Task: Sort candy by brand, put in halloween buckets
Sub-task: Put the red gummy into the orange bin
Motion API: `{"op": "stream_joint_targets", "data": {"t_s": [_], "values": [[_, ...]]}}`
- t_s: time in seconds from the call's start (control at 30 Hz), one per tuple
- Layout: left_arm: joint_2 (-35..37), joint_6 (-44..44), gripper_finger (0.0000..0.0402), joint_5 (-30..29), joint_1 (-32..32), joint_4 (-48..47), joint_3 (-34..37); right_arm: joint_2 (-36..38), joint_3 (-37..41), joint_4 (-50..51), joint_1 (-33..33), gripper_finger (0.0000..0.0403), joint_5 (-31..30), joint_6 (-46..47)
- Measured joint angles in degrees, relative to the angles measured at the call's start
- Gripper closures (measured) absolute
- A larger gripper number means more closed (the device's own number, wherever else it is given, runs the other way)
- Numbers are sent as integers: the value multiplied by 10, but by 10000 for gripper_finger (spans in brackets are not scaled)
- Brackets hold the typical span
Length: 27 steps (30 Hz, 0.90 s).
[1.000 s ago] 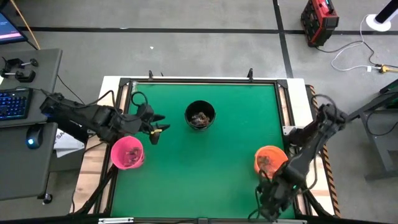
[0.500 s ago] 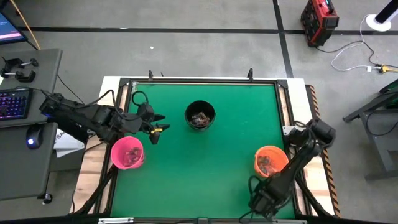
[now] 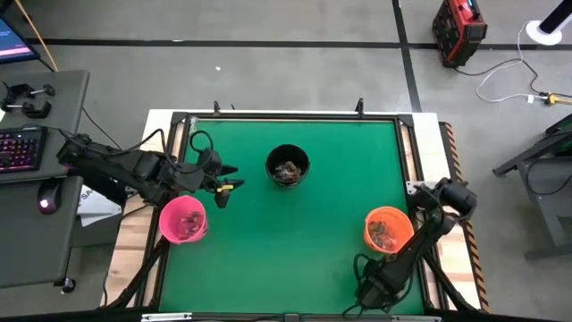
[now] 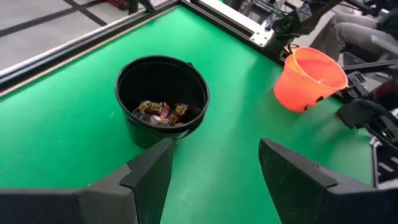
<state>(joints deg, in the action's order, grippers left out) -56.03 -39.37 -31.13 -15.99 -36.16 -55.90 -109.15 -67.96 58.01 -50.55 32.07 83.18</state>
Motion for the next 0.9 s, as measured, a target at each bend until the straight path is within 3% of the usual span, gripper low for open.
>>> {"op": "stream_joint_targets", "data": {"t_s": [0.37,0.47,0.6,0.77,0.9], "values": [[0,0,174,10,0,0,0,-24,0,-4,-9,154,5,-48],[0,0,174,10,0,0,0,-24,0,-4,-9,170,5,-53],[0,0,174,10,0,0,0,-24,0,-4,-9,240,3,-57],[0,1,174,10,0,0,0,-23,-6,-4,-9,382,3,-78],[0,2,174,10,0,0,0,-14,-49,15,-9,384,5,-142]]}}
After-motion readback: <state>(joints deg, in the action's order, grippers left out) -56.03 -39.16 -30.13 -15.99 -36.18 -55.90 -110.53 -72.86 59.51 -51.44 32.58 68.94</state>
